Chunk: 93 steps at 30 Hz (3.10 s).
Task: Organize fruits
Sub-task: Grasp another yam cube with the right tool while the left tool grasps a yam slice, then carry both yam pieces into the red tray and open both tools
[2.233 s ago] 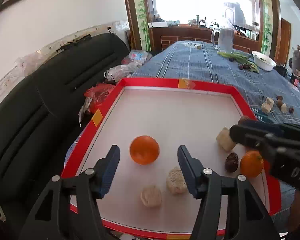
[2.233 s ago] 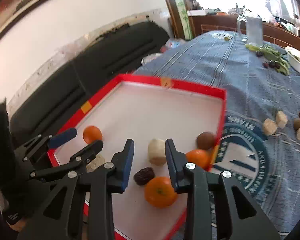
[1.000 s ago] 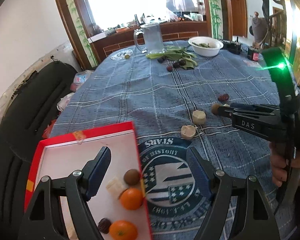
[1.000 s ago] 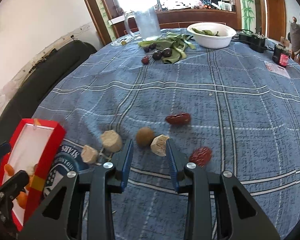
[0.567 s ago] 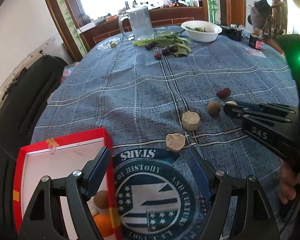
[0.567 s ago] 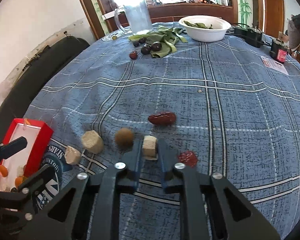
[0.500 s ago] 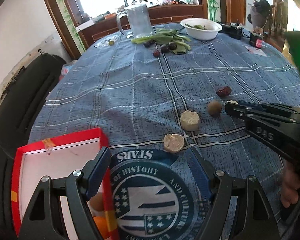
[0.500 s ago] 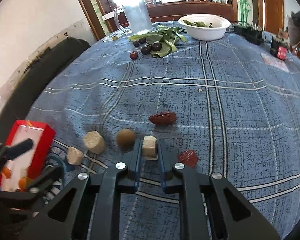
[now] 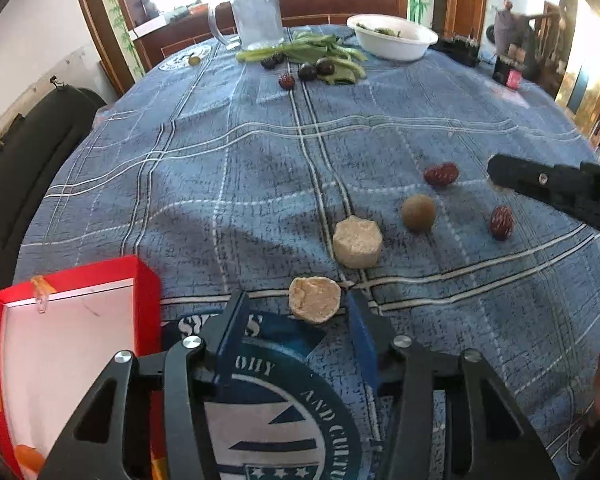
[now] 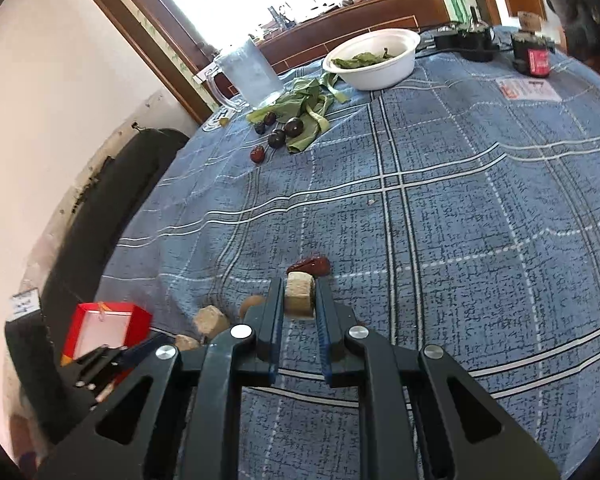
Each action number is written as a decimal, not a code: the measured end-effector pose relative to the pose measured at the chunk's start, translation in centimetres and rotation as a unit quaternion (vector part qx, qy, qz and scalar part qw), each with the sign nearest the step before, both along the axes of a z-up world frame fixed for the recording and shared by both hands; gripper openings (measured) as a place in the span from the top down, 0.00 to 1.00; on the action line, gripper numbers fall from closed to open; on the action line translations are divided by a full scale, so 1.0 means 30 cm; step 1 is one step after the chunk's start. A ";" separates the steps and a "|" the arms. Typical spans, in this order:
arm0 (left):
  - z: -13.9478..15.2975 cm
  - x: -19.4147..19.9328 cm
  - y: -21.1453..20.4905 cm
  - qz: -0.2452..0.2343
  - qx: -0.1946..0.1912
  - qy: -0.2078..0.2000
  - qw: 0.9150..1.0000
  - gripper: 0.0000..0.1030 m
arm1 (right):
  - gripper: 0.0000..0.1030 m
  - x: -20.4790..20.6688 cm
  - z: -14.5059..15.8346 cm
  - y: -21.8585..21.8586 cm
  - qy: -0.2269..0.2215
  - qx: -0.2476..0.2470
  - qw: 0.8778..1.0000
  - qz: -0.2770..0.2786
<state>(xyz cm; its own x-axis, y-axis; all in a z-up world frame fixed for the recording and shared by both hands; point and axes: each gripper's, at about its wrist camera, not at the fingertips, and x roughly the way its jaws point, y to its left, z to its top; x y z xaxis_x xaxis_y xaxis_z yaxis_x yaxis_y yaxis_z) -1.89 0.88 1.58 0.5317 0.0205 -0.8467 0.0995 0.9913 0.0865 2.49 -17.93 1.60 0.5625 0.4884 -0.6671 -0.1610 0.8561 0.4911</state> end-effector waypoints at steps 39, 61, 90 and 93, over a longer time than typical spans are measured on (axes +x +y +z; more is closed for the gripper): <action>0.264 -0.288 -0.011 -0.007 -0.063 -0.108 0.992 0.76 | 0.83 -0.079 0.060 0.069 -0.071 -0.002 0.996 0.045; 0.261 -0.549 0.388 0.127 0.007 -0.160 0.979 0.76 | 0.83 -0.401 0.134 0.493 -0.082 0.024 0.982 0.170; 0.104 -0.576 0.559 0.184 0.035 -0.119 0.975 0.76 | 0.83 -0.551 0.025 0.811 -0.092 -0.088 0.964 0.235; 0.096 -0.577 0.564 0.191 0.039 -0.113 0.974 0.69 | 0.83 -0.547 0.027 0.804 -0.088 -0.088 0.965 0.232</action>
<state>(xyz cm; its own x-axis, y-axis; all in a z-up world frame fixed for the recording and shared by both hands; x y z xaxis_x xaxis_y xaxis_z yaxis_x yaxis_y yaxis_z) -19.20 17.79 4.44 0.6461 0.3124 -0.6964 -0.3055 0.9420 0.1391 -13.91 6.19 2.41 0.4222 0.6035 -0.6764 -0.6155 0.7387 0.2749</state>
